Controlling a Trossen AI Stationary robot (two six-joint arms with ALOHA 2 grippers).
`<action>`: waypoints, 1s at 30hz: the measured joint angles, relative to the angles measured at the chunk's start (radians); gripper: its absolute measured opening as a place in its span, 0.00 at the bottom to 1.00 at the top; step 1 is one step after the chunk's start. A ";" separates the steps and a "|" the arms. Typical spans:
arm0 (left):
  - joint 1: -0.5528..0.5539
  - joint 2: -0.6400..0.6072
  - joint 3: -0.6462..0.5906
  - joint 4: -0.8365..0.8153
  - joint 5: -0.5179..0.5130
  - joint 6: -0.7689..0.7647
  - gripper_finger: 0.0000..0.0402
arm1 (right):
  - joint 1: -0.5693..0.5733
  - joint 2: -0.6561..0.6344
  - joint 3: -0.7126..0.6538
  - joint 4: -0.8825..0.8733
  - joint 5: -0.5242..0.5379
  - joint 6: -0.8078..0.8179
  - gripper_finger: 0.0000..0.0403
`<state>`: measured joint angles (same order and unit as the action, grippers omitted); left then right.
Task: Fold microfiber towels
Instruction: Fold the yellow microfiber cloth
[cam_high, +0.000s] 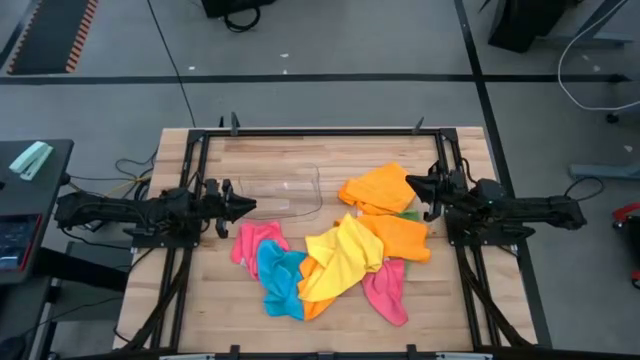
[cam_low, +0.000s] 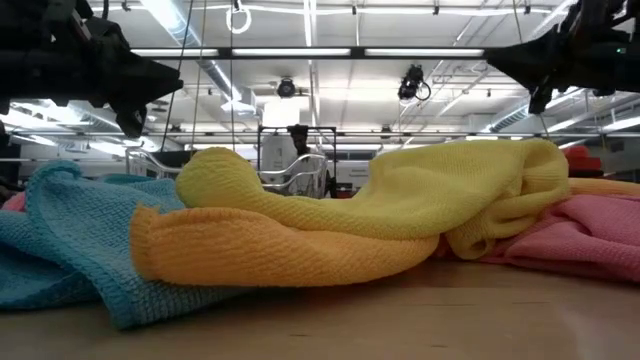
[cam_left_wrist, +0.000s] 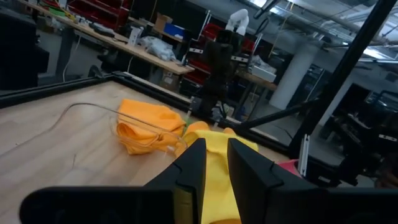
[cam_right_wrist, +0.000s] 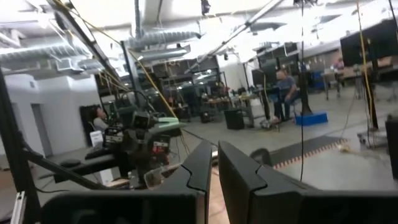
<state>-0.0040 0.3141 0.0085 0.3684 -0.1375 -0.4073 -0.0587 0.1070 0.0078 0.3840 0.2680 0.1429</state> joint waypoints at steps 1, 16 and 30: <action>0.000 0.000 0.000 0.000 0.000 0.000 0.19 | -0.005 0.012 0.000 -0.001 0.000 0.019 0.09; 0.000 0.000 0.000 0.158 0.000 0.044 0.18 | -0.144 0.289 0.000 -0.002 0.064 0.122 0.09; -0.001 0.000 0.000 0.420 0.173 0.334 0.15 | -0.299 0.543 0.004 0.008 0.010 0.277 0.09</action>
<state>-0.0046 0.3138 0.0086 0.7886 0.0357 -0.0729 -0.3574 0.6498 0.0121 0.3916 0.2780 0.4204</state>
